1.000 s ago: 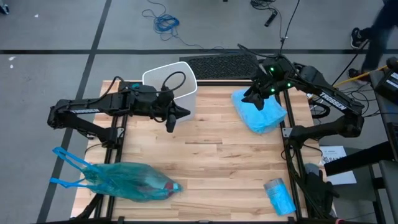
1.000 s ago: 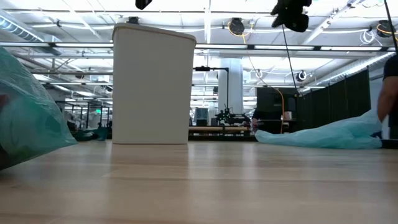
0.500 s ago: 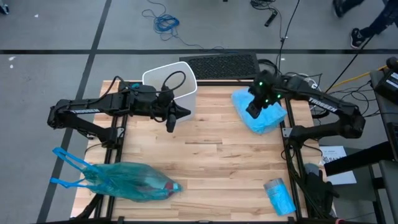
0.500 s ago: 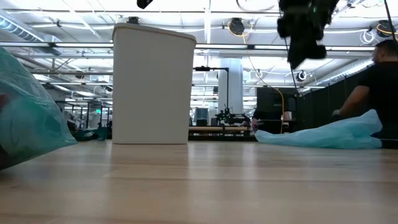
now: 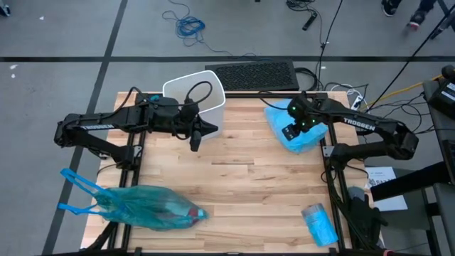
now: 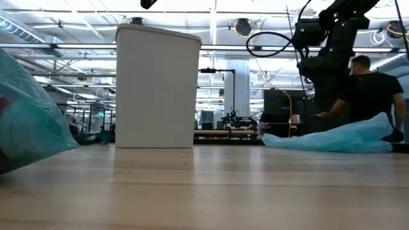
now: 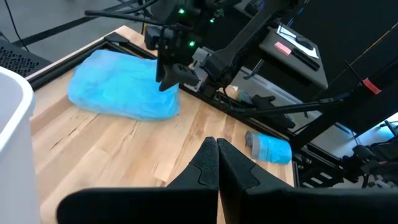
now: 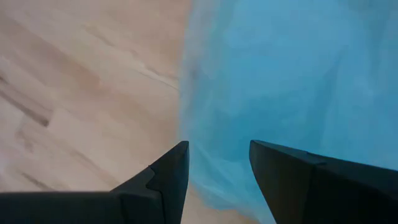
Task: Place trash/remove bag and relplace
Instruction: Open the new blue trash bag
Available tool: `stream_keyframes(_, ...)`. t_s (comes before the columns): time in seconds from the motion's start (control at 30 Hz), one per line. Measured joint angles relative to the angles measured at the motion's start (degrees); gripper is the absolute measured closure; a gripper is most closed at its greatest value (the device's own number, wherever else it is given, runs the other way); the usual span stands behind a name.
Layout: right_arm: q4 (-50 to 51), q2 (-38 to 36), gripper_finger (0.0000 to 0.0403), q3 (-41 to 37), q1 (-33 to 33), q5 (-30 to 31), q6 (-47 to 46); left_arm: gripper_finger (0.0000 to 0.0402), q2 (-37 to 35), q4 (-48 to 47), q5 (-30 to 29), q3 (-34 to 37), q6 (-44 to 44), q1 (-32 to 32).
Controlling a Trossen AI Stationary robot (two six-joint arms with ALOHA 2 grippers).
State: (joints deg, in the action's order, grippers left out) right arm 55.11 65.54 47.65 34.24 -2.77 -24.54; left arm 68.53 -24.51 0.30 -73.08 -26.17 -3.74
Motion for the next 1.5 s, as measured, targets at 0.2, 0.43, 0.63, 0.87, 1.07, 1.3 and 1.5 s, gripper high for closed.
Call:
stream_keyframes(0.2, 1.75, 0.0, 0.0241, -0.21, 1.34, 8.78, -0.84, 0.0402, 0.0, -0.04, 0.0, 0.0, 0.04, 0.01)
stream_keyframes(0.43, 3.02, 0.0, 0.0241, -0.21, 2.94, 12.11, -1.01, 0.0401, 0.0, -0.11, 0.0, 0.0, 0.07, 0.01)
stream_keyframes(0.63, 3.26, 0.0, 0.0241, -0.89, 4.94, 11.68, 1.13, 0.0401, 0.0, -0.12, 0.0, 0.0, 0.09, 0.01)
stream_keyframes(0.87, 1.53, 0.02, 0.0241, -6.51, 6.92, 7.26, 1.76, 0.0401, 0.0, -0.11, 0.0, 0.0, 0.11, 0.01)
stream_keyframes(1.07, 0.23, 0.02, 0.0264, -7.4, 6.99, 7.24, 1.01, 0.0401, 0.0, -0.07, 0.0, 0.0, 0.1, -0.01)
stream_keyframes(1.3, -0.16, 0.02, 0.0392, -7.4, 6.99, 6.57, 2.81, 0.0401, 0.0, -0.04, 0.0, 0.0, 0.02, -0.01)
stream_keyframes(1.5, -1.46, -1.51, 0.0401, -7.4, 6.69, 2.73, 3.09, 0.0401, 0.0, -0.01, -0.01, 0.0, -0.04, 0.01)
